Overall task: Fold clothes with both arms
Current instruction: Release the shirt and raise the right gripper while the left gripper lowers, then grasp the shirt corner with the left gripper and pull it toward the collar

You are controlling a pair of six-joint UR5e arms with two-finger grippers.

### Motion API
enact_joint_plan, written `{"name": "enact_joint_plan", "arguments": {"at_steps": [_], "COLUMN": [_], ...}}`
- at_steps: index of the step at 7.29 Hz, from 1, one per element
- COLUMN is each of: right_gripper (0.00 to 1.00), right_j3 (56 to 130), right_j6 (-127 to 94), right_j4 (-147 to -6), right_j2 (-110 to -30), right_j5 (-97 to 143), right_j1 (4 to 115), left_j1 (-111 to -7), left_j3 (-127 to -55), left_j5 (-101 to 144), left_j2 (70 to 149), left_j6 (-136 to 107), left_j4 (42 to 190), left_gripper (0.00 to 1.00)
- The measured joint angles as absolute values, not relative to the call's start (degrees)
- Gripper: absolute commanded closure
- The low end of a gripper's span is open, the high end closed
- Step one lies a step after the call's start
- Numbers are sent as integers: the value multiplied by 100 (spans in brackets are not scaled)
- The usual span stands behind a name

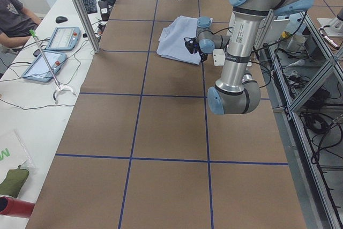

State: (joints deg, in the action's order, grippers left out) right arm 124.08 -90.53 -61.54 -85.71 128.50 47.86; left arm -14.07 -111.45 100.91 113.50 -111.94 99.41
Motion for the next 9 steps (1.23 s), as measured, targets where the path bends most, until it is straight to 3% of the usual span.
{"name": "enact_joint_plan", "arguments": {"at_steps": [3,5,9], "right_gripper": [0,0,0], "right_j3": [12373,12301,12192], "right_j6": [-9053,-9053,-9053], "right_j4": [-6166,-6169,-6174], "right_j2": [-8566,-8552,-8496], "right_j5": [12841,12839,12832], "right_j1": [4745,4731,4730], "left_j1": [-1398,-1392,-1389], "left_j3": [-10774,-10721,-10714], "left_j5": [9986,9971,9958], "left_j2": [11474,11503,11512], "left_j6": [-11212,-11311,-11363], "left_j4": [9940,9946,9941], "left_gripper": [19,34,44]}}
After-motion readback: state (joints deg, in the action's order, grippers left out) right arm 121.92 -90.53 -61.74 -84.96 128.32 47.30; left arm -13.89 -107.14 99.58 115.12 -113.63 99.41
